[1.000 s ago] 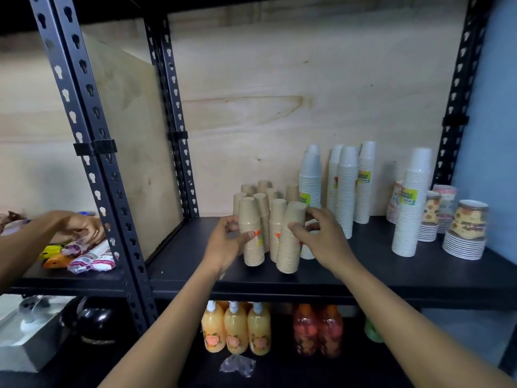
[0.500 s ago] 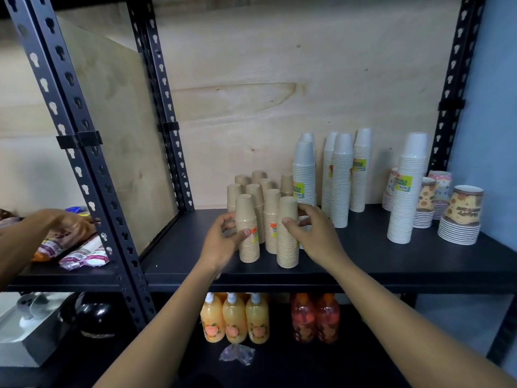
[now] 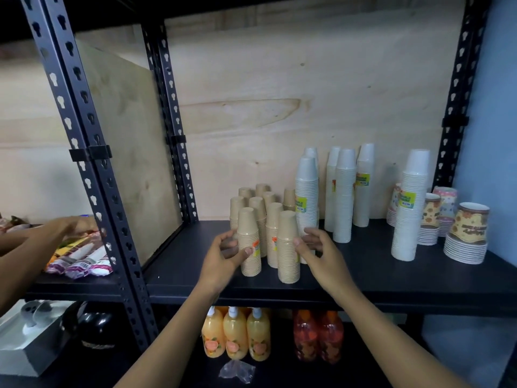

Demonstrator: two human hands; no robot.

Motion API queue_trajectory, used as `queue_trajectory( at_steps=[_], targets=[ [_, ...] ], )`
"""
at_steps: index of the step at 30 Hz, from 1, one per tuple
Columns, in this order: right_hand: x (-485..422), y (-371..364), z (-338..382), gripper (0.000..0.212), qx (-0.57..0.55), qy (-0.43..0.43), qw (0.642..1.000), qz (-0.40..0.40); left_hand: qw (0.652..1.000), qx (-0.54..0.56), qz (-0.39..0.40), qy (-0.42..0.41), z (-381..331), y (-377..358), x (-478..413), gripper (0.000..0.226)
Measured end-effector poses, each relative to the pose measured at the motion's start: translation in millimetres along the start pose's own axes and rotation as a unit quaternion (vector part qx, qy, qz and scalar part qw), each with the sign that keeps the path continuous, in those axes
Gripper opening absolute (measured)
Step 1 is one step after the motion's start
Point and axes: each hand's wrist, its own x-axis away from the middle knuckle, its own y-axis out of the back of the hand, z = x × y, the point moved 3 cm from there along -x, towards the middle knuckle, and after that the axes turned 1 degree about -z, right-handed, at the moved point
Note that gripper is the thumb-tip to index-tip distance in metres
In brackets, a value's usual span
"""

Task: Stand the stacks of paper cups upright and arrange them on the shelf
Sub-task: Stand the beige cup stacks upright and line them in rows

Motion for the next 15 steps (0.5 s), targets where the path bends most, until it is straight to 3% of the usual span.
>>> queue_trajectory(
  at_steps=[6, 15],
  targets=[
    [14.1, 9.8, -12.0, 0.034, 0.001, -0.022, 1.0, -0.001, 0.999, -0.013, -0.033, 0.002, 1.9, 0.5, 14.8, 0.058],
    [34.7, 15.5, -27.2, 0.048, -0.01, -0.037, 0.998, 0.058, 0.994, -0.058, -0.091, 0.006, 11.1, -12.3, 32.5, 0.057]
  ],
)
